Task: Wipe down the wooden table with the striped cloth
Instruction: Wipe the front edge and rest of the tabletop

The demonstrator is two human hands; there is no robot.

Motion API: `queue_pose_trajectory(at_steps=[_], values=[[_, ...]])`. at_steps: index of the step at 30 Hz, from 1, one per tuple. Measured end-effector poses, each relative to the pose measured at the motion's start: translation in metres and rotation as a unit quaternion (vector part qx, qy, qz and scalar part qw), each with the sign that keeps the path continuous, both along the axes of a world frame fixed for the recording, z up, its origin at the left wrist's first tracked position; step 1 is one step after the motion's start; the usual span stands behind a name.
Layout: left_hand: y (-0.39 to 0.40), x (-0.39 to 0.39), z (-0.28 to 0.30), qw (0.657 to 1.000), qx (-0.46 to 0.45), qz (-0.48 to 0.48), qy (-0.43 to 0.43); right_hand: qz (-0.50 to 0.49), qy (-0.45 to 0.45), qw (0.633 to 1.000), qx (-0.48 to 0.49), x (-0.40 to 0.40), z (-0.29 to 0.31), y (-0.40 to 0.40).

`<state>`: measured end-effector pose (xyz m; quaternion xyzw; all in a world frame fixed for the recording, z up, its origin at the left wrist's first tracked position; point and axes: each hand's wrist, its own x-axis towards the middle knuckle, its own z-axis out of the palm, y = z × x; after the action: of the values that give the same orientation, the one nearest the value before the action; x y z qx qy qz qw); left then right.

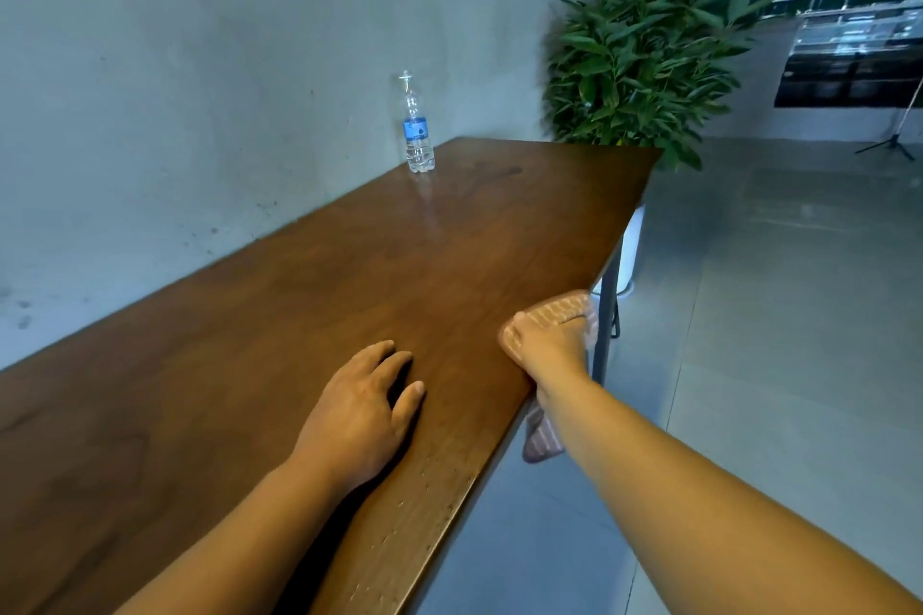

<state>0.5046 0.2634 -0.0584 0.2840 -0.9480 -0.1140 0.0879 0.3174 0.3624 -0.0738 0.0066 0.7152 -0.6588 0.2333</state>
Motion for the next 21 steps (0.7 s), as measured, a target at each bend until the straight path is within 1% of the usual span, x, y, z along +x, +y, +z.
queue_pose_trajectory(at_steps=[5, 8, 11, 13, 15, 16, 17, 20, 21], values=[[0.01, 0.033, -0.001, 0.999, 0.004, 0.03, -0.015, -0.015, -0.01, 1.0, 0.015, -0.015, 0.006, -0.002], [0.015, 0.034, -0.003, 0.999, -0.012, 0.045, -0.001, -0.014, -0.004, 0.999, 0.041, 0.007, 0.004, 0.002], [0.015, 0.031, -0.003, 0.998, -0.01, 0.055, 0.005, 0.027, 0.014, 0.998, 0.057, 0.053, 0.007, 0.016], [0.015, 0.029, -0.003, 0.998, -0.003, 0.059, -0.002, 0.044, 0.02, 0.999, 0.019, 0.094, 0.009, 0.031], [0.018, 0.028, -0.003, 0.998, -0.009, 0.069, -0.007, 0.043, 0.062, 0.996, -0.053, 0.134, 0.006, 0.045], [0.018, 0.029, -0.003, 0.997, -0.015, 0.075, -0.008, 0.049, 0.073, 0.993, -0.074, 0.151, 0.002, 0.05], [0.019, 0.029, -0.003, 0.996, -0.018, 0.082, -0.009, 0.07, 0.068, 0.993, -0.073, 0.165, -0.002, 0.054], [0.022, 0.034, -0.003, 0.995, -0.014, 0.097, -0.012, 0.142, 0.034, 0.989, 0.006, 0.189, -0.017, 0.056], [0.023, 0.037, -0.003, 0.995, -0.01, 0.101, -0.014, 0.154, 0.026, 0.988, 0.011, 0.19, -0.02, 0.055]])
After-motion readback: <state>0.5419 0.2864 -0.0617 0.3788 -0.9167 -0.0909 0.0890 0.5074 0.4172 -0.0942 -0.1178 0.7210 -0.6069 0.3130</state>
